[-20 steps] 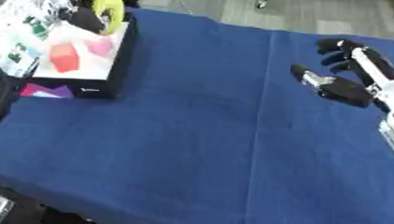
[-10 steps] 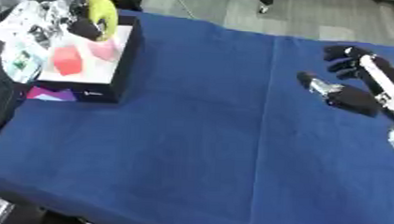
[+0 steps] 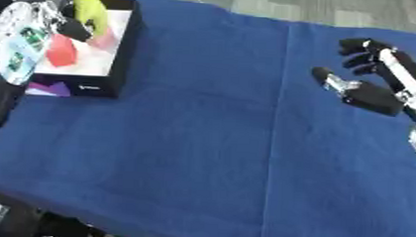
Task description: Pick up the objects with one hand, pass them to the other hand, and then place them into the box on the other side of the table.
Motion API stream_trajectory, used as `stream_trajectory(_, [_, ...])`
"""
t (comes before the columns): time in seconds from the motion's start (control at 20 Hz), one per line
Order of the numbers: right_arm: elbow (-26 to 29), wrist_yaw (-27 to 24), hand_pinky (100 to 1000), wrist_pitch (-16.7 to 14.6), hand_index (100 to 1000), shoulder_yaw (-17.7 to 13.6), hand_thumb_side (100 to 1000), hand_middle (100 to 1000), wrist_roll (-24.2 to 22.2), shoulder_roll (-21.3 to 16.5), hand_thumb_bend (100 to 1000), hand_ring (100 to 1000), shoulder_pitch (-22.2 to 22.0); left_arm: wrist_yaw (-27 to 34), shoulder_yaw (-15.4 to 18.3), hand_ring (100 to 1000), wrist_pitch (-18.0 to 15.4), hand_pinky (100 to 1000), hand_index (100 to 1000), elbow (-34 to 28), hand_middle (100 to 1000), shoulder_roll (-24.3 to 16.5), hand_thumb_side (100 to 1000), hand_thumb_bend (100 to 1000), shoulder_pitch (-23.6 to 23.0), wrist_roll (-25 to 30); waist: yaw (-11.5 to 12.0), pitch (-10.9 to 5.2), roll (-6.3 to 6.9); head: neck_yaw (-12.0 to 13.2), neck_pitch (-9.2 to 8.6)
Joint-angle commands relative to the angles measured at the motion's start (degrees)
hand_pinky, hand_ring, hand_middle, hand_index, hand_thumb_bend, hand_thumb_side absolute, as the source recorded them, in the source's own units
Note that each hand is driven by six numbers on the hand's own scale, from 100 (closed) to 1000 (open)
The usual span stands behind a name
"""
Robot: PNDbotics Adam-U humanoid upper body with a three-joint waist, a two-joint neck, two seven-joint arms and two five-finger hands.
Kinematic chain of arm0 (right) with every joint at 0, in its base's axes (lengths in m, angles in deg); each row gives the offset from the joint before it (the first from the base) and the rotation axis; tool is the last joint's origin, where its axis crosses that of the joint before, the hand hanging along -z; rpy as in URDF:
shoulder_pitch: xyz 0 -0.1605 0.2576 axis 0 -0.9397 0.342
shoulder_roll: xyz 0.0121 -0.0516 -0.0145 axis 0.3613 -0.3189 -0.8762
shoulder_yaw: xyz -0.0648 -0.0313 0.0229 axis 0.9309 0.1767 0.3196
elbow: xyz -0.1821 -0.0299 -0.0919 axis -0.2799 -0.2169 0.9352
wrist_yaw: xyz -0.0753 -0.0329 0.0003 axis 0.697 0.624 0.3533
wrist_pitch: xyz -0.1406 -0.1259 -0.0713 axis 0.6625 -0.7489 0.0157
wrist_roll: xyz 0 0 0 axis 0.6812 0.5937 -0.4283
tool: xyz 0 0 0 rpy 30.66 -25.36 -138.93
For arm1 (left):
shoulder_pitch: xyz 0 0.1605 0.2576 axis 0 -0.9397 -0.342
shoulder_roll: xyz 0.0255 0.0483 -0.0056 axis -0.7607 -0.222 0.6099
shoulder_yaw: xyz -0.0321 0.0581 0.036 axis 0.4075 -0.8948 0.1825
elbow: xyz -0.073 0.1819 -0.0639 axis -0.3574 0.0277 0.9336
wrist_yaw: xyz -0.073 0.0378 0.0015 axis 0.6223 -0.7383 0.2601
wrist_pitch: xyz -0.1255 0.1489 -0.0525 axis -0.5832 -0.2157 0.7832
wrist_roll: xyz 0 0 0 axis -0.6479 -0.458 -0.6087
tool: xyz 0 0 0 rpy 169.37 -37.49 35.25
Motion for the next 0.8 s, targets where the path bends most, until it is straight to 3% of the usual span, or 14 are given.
stream_trajectory(0.05, [1.64,-0.36,760,-0.10,874,-0.82,593,777,0.26,-1.15,477,769,1.02,-2.12,1.37,827,0.76,917,808,0.89,751,-1.28,516,357,1.27,-0.57,-0.10,-0.92,0.11,-0.29,0.43])
stream_trajectory(0.1, [1.73,-0.44,760,-0.10,874,-0.87,593,777,0.30,-1.16,477,769,0.99,-2.72,1.65,842,0.94,926,830,1.30,771,-1.31,588,456,1.25,-1.00,-0.14,-0.95,0.08,-0.24,0.50])
stream_trajectory(0.15, [1.83,-0.53,760,-0.10,874,-0.92,593,777,0.36,-1.19,476,769,0.97,-3.26,1.86,844,0.96,928,835,1.51,775,-1.38,603,491,1.20,-1.56,-0.16,-0.98,0.06,-0.16,0.53])
stream_trajectory(0.3, [2.11,-0.81,760,-0.06,874,-1.05,591,777,0.57,-1.29,477,768,0.98,-3.53,2.36,838,0.74,923,828,1.61,767,-1.55,606,506,1.06,-2.63,-0.10,-1.05,0.09,-0.07,0.60])
stream_trajectory(0.55, [2.67,-1.39,757,0.00,872,-1.39,584,774,1.40,-1.50,465,767,0.97,-0.63,3.30,753,0.66,863,799,-1.02,712,-1.90,657,242,0.32,-6.83,-0.02,-1.40,0.16,-0.21,0.76])
stream_trajectory(0.6, [2.81,-1.67,756,0.05,871,-1.52,585,774,1.74,-1.57,455,766,0.93,1.18,3.78,742,0.51,866,782,-2.40,693,-1.94,664,152,-0.06,-8.73,-0.02,-1.47,0.18,-0.28,0.80])
stream_trajectory(0.65, [3.01,-1.97,754,0.07,868,-1.79,574,771,2.25,-1.65,410,765,0.89,3.81,4.74,708,0.15,883,734,-4.49,650,-1.83,691,100,-0.49,-11.47,-0.01,-1.58,0.18,-0.61,0.89])
stream_trajectory(0.8, [3.94,-3.66,750,0.13,866,-3.00,543,771,4.80,-2.16,326,765,0.73,18.15,7.79,679,-2.96,880,726,-12.30,635,-1.48,667,100,-3.69,-24.07,-0.01,-1.86,0.19,-2.43,1.30])
